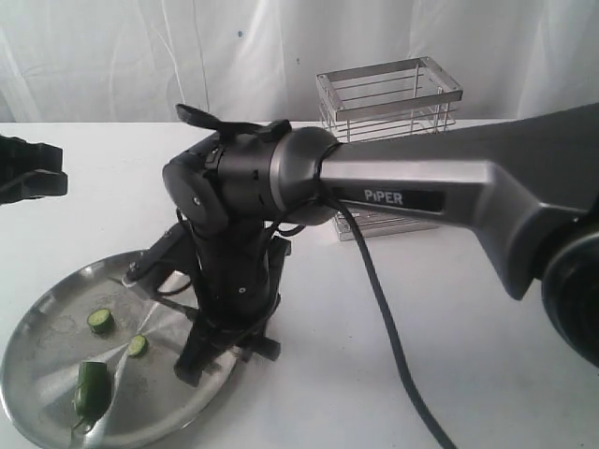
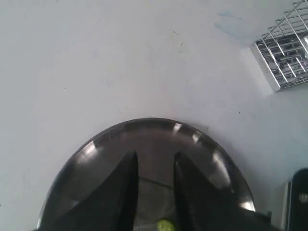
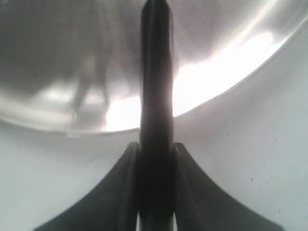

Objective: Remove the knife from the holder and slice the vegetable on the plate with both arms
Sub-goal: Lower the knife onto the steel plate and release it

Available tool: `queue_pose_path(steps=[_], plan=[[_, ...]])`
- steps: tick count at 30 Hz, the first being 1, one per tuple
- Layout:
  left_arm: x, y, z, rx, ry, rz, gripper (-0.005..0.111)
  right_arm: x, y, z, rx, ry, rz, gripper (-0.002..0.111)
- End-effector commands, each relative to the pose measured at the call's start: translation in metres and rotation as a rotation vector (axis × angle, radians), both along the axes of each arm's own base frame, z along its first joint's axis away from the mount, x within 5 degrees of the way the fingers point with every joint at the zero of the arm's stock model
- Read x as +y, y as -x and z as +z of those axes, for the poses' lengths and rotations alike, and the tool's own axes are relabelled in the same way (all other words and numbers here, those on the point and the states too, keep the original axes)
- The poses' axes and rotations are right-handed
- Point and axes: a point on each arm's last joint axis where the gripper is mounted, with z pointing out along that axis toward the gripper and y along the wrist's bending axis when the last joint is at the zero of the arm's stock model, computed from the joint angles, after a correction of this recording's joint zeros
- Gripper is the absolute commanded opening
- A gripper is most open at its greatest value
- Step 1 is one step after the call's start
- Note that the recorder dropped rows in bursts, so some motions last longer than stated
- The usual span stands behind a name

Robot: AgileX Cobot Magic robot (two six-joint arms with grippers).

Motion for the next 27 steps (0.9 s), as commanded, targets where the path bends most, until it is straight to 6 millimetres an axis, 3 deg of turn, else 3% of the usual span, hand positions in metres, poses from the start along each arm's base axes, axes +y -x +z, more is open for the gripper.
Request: queue_pose_path(steps=[1,5,11,13,14,18,19,21,22,23,25,27], plan=[[-0.002,0.006,0.004,0.016,0.024,-0.014,0.032,0.005,-0.014,0.011,-0.008,-0.139,-0.072,0.0],[-0.003,0.007,0.005,0.017,0.032,-0.016,0.032,0.006,-0.019,-0.005,0.038,-0.126,-0.088,0.003],[-0.003,0.007,0.004,0.023,0.034,-0.021,0.032,0.014,-0.023,-0.014,0.069,-0.144,-0.103,0.018],[-0.003,0.007,0.004,0.023,0.034,-0.021,0.032,0.015,-0.024,-0.013,0.07,-0.142,-0.09,0.025],[-0.003,0.007,0.004,0.02,0.033,-0.019,0.034,0.015,-0.024,-0.013,0.069,-0.141,-0.081,0.036],[-0.003,0.01,0.01,-0.008,0.028,-0.018,0.043,0.015,-0.024,-0.011,0.063,-0.143,-0.065,0.058],[-0.003,0.012,0.012,-0.022,0.021,-0.021,0.041,0.015,-0.025,-0.008,0.048,-0.157,-0.064,0.058],[-0.003,0.019,0.023,-0.078,0.005,-0.026,0.025,0.018,-0.027,0.014,-0.032,-0.253,-0.067,0.054],[-0.003,0.025,0.031,-0.117,-0.008,-0.022,0.013,0.018,-0.028,0.035,-0.095,-0.329,-0.069,0.05],[-0.003,0.028,0.035,-0.133,-0.01,-0.022,0.009,0.017,-0.027,0.047,-0.121,-0.36,-0.068,0.048],[-0.004,0.038,0.044,-0.176,-0.012,-0.022,0.0,0.013,-0.022,0.073,-0.153,-0.407,-0.031,0.034],[-0.005,0.051,0.049,-0.208,0.001,-0.014,0.0,0.009,-0.016,0.087,-0.151,-0.442,-0.028,0.016]])
